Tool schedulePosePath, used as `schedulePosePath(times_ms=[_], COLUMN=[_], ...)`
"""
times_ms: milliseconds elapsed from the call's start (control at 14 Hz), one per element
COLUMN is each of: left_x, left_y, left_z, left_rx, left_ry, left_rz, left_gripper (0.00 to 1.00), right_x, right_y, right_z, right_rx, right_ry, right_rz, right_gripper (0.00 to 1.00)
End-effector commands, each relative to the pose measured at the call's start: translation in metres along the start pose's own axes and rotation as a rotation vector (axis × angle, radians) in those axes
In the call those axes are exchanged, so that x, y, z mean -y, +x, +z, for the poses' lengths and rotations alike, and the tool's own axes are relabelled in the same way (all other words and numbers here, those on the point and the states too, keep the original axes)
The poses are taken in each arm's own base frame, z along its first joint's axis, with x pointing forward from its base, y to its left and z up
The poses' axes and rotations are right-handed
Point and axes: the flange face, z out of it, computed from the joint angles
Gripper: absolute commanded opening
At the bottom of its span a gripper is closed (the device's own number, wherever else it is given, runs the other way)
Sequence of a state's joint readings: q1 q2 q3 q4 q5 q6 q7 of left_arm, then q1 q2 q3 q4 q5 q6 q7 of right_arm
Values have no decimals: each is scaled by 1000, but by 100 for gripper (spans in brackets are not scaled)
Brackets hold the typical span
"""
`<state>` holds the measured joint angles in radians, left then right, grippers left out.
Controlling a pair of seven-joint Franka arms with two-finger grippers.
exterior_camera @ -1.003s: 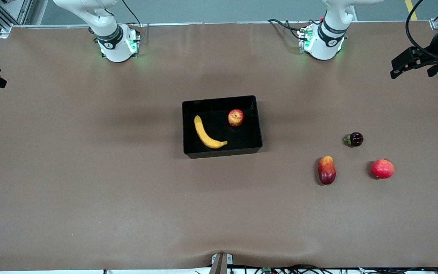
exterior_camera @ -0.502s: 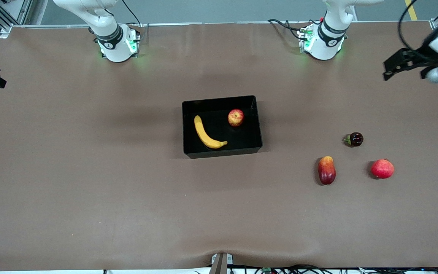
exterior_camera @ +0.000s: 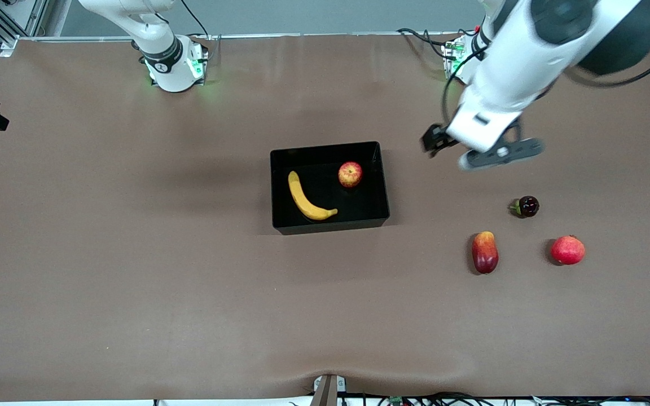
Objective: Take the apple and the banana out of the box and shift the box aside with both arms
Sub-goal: 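Reach the left gripper over the apple inside the black box, then lower the left gripper and grasp the red-yellow apple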
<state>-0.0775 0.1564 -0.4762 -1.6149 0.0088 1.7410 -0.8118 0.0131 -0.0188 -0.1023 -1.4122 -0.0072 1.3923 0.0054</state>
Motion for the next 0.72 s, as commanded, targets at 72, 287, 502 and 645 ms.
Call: schedulePosePath(times_ms=[72,287,502,645], left_x=[-30,-46,-72,-92], left_y=[-39,-62,-77,-89], left_z=[75,145,203,241], left_rx=[-37,-48,-29,-55], left_ry=[-28,-107,-73,-92], left_rz=[-161,-326,-421,-467], left_gripper=[100,100,100,100], right_x=[-3,-3,-3,-3], right_y=[-6,-6,-5,-6], right_z=[-4,-4,-4,-4], right_rx=[-7,-9,-10,-9], right_ry=[0,-2,0,0], right_rz=[10,9,9,10], right_gripper=[100,100,100,100])
